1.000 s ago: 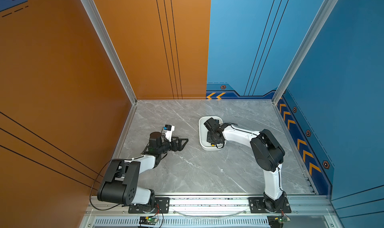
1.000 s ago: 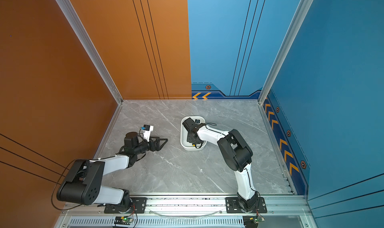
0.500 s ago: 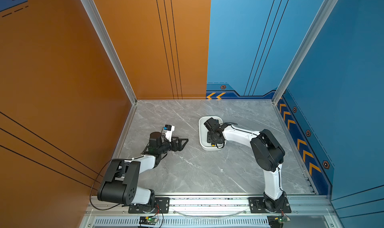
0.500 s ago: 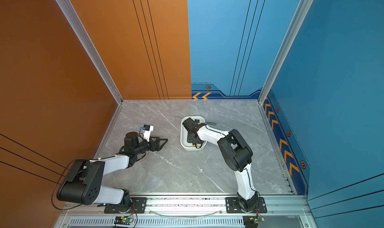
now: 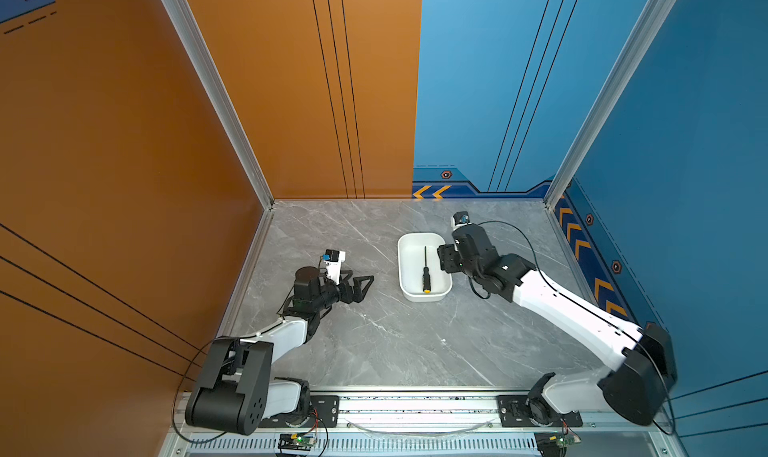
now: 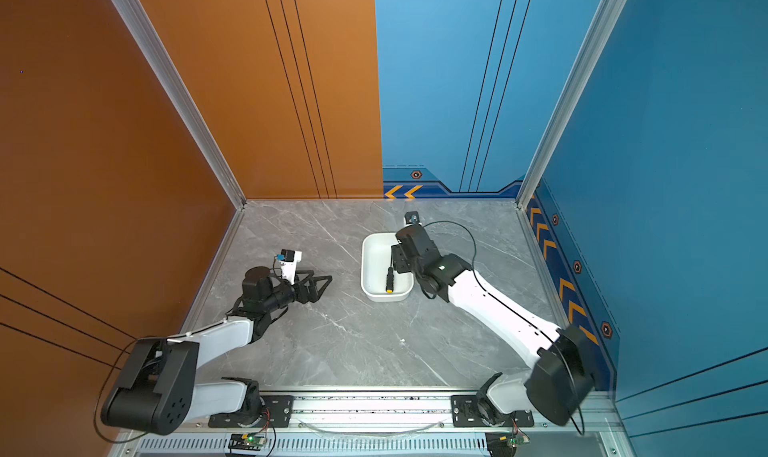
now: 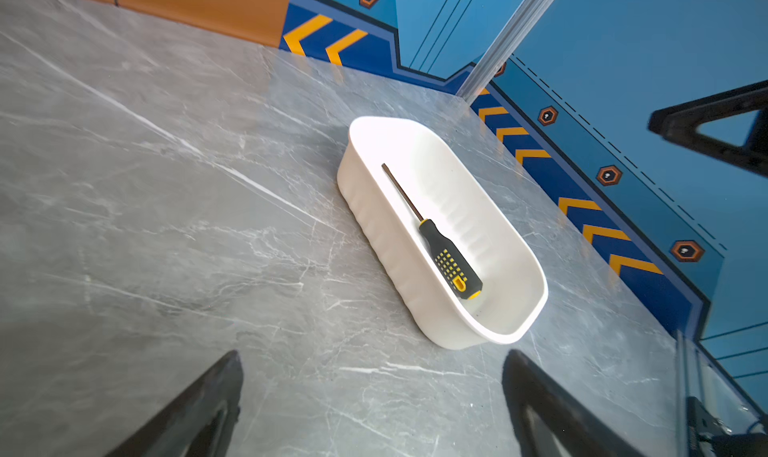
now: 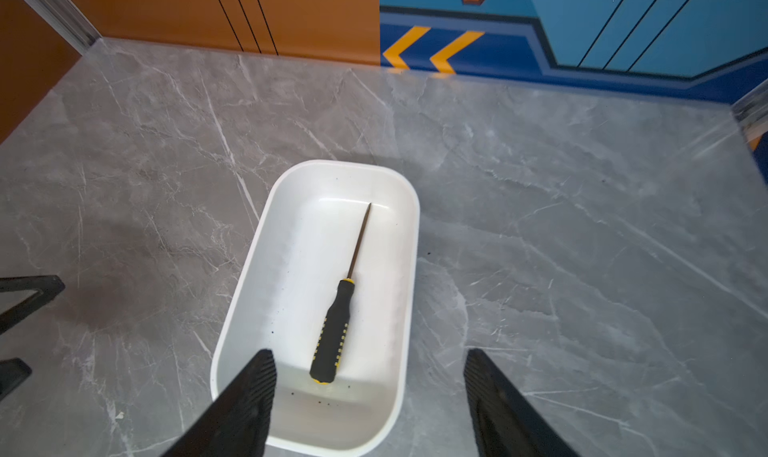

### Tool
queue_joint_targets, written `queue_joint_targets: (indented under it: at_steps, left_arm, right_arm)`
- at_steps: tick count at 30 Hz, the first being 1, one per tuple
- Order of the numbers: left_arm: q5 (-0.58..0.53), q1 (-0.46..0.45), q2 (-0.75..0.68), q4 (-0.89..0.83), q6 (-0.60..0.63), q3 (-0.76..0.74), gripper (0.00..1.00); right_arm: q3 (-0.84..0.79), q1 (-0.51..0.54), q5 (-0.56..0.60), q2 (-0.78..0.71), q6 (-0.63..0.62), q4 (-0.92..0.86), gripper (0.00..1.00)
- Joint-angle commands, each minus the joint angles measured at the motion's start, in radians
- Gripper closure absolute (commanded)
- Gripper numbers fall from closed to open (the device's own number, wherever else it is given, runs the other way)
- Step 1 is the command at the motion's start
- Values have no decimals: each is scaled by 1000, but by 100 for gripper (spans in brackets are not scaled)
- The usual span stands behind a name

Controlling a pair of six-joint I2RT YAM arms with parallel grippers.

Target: Put the screwdriver in the bin

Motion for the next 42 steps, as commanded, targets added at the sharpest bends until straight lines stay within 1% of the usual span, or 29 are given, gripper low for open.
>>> queue_joint_targets:
  at_steps: [1, 3, 4, 5, 7, 9, 10, 13, 15, 17, 18, 19, 20, 24, 26, 28, 29, 33, 35, 36, 37, 38, 39, 41, 42]
  left_arm:
    - [-172, 9, -105, 1, 42, -47, 2]
    - [-201, 14, -164, -3, 39, -65, 2]
    - [-207, 14, -209, -39, 52, -63, 2]
    - [-230, 11, -252, -84, 72, -60, 2]
    - [-338, -3, -345, -160, 128, -75, 2]
    - [-466, -1, -417, -166, 154, -115, 2]
    - [-521, 11, -453, -156, 150, -139, 2]
    - [-593, 35, -521, -139, 191, -185, 2]
    - [-640, 41, -523, -139, 225, -201, 2]
    - [-664, 55, -489, -124, 246, -209, 2]
    - [-658, 66, -459, -103, 261, -213, 2]
    - [-647, 73, -424, -78, 274, -217, 2]
    - [-632, 79, -380, -38, 284, -222, 2]
    - [-582, 84, -216, 69, 308, -203, 2]
    - [-579, 85, -156, 106, 331, -183, 2]
    - [-591, 93, -64, 207, 344, -171, 2]
    - [-574, 103, -19, 244, 345, -155, 2]
    - [-508, 121, 171, 317, 328, -65, 2]
    - [-507, 119, 264, 333, 332, -26, 2]
    - [-515, 117, 326, 386, 333, -21, 2]
    - [-516, 121, 335, 404, 329, -20, 2]
    - [-529, 128, 306, 333, 316, -11, 2]
    - [-545, 130, 293, 304, 308, -6, 2]
    - [-552, 135, 326, 318, 296, 19, 2]
    - [-552, 138, 316, 260, 295, 33, 2]
  right_arm:
    - [-169, -124, 0, -108, -190, 180, 24]
    - [-238, -257, -110, -175, -149, 205, 24]
    - [-288, -313, -139, -204, -139, 240, 24]
    - [-336, -351, -147, -225, -142, 283, 24]
    - [-440, -417, -143, -255, -132, 403, 23]
    - [-516, -454, -149, -252, -147, 504, 23]
    - [-561, -462, -130, -241, -166, 569, 23]
    - [-648, -486, -85, -181, -198, 732, 22]
    - [-667, -506, -82, -129, -200, 803, 22]
    - [-682, -523, -93, -59, -222, 887, 22]
    - [-697, -536, -108, -16, -215, 961, 22]
    - [-717, -553, -149, 24, -210, 1044, 22]
    - [-726, -559, -171, 74, -226, 1115, 22]
    - [-744, -564, -202, 245, -247, 1310, 23]
    - [-757, -569, -205, 282, -243, 1375, 23]
    - [-746, -584, -224, 261, -232, 1321, 23]
    - [-746, -591, -231, 271, -225, 1334, 23]
    - [-732, -615, -242, 274, -191, 1316, 22]
    - [-728, -626, -250, 272, -180, 1301, 22]
    - [-723, -627, -255, 273, -177, 1295, 22]
    - [-716, -628, -259, 272, -177, 1280, 22]
    - [-708, -628, -265, 272, -180, 1263, 22]
    - [-705, -629, -264, 272, -180, 1258, 22]
    - [-704, -627, -263, 272, -181, 1256, 21]
    - [-704, -627, -261, 272, -181, 1256, 20]
